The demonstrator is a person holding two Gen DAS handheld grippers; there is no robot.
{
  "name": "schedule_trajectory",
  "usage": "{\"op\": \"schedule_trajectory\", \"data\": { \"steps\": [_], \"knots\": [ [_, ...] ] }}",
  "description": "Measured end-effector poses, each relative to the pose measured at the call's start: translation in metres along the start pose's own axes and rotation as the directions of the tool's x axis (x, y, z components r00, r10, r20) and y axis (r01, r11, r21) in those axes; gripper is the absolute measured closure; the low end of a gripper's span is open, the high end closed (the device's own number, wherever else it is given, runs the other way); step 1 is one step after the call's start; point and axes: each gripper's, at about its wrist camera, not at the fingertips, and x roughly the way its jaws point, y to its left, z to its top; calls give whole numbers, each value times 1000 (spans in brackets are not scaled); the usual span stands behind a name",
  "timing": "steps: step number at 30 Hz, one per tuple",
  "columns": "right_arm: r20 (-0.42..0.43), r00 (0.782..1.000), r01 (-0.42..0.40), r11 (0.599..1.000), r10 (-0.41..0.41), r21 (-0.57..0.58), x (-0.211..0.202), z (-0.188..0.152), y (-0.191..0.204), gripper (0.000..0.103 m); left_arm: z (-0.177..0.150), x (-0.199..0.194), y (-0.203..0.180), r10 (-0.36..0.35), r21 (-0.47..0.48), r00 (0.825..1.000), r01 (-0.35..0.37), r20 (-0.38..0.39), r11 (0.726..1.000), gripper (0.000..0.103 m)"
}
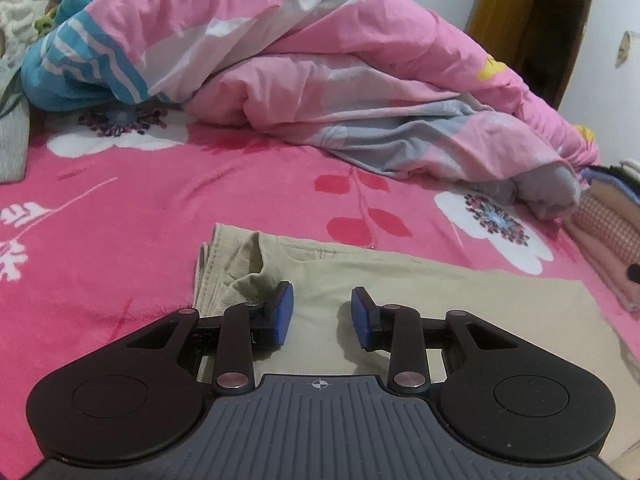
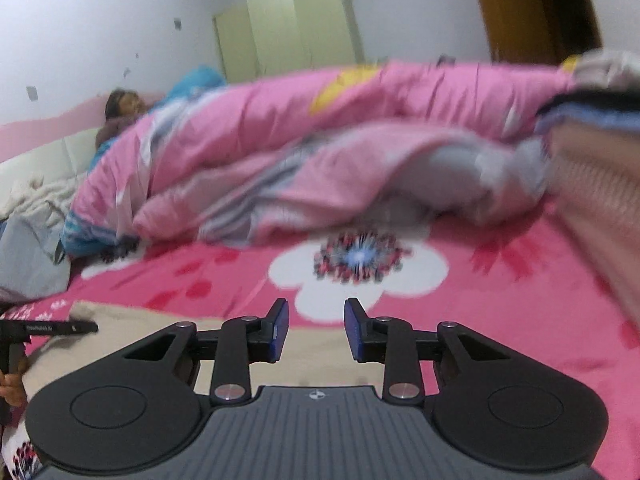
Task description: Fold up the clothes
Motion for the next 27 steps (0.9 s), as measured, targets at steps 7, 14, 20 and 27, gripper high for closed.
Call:
{"op": "schedule_trajectory", "data": {
  "steps": [7,14,20,27],
  "knots": [
    [-124,990,66,998,-65,2,31,-25,-23,75,-4,1,-1,5,18,1000,-5,18,1000,70],
    [-112,992,-26,951,63,309,-37,-35,-55,70,-6,2,2,-8,3,1000,8,29,1000,70],
    [-196,938,-108,776,287,622,-51,-74,-86,64,-6,3,4,-17,-13,999,18,30,1000,70],
    [-250,865,-173,726,435,665,-45,-87,-71,64,-7,3,5,-24,-25,999,25,34,999,70]
  ]
}}
